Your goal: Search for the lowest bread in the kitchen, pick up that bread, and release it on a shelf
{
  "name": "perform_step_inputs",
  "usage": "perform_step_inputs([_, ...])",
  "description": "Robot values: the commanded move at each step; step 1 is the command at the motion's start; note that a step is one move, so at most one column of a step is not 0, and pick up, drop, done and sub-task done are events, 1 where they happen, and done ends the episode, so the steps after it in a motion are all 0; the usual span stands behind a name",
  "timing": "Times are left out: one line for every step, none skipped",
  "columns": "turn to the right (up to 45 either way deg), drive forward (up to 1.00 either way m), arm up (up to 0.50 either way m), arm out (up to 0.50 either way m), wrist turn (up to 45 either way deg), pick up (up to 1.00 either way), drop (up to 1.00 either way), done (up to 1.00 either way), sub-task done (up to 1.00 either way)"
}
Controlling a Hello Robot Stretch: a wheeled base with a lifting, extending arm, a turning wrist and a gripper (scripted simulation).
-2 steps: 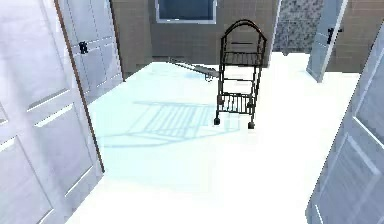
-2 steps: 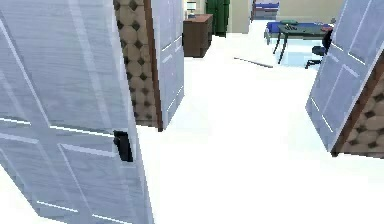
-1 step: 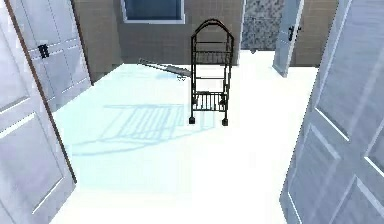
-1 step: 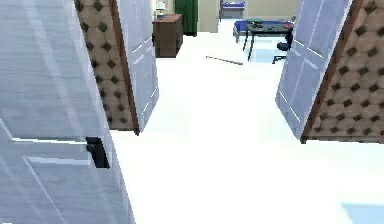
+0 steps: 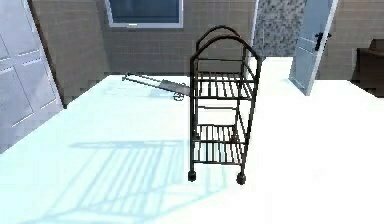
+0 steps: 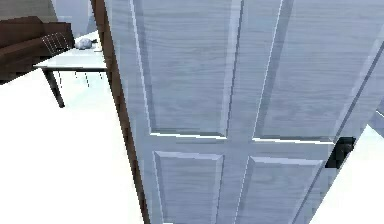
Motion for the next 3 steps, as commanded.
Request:
perform_step_inputs([3.0,0.00,0.00,0.00,0.0,0.00,0.00,0.00,0.00])
perform_step_inputs([0.0,0.65,0.00,0.00,0.0,0.00,0.00,0.00,0.00])
perform_step_inputs([45.0,0.00,0.00,0.00,0.0,0.00,0.00,0.00,0.00])
